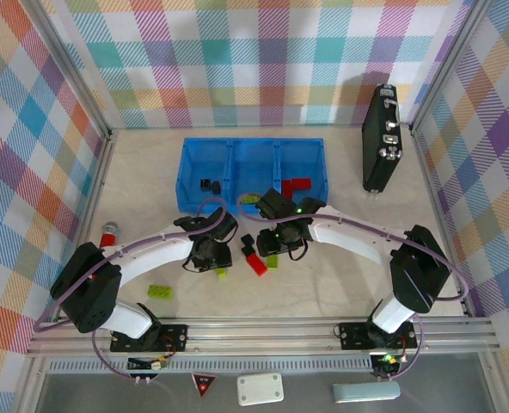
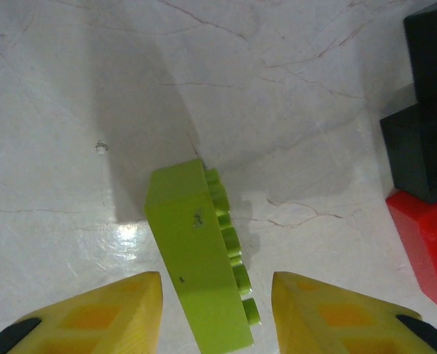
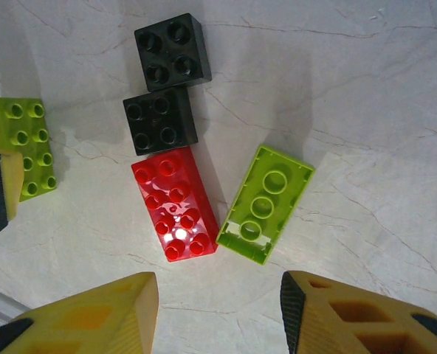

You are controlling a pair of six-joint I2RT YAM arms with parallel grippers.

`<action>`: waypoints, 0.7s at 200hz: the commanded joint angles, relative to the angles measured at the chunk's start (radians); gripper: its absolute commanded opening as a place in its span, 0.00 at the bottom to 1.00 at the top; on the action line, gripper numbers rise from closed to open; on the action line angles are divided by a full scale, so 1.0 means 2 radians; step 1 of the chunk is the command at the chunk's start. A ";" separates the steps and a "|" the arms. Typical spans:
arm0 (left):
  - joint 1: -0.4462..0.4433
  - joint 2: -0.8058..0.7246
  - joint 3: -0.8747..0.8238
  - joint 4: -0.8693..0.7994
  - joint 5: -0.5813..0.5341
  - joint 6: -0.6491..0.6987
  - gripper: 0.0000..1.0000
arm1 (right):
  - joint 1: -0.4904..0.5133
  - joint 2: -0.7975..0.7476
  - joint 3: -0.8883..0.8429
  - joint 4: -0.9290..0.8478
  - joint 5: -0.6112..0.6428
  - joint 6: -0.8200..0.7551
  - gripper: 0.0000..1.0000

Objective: Sort the legos into containers by color
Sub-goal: Pick up the lego from the middle-left of the table.

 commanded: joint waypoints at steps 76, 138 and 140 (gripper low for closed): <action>0.004 0.040 -0.003 0.015 0.007 0.006 0.29 | 0.003 -0.032 -0.015 -0.020 0.024 0.017 0.49; 0.004 0.027 0.057 -0.037 -0.008 0.042 0.24 | 0.001 -0.074 -0.029 -0.034 0.061 0.016 0.49; 0.004 0.027 0.060 -0.039 -0.009 0.044 0.24 | 0.001 -0.076 -0.029 -0.035 0.063 0.016 0.49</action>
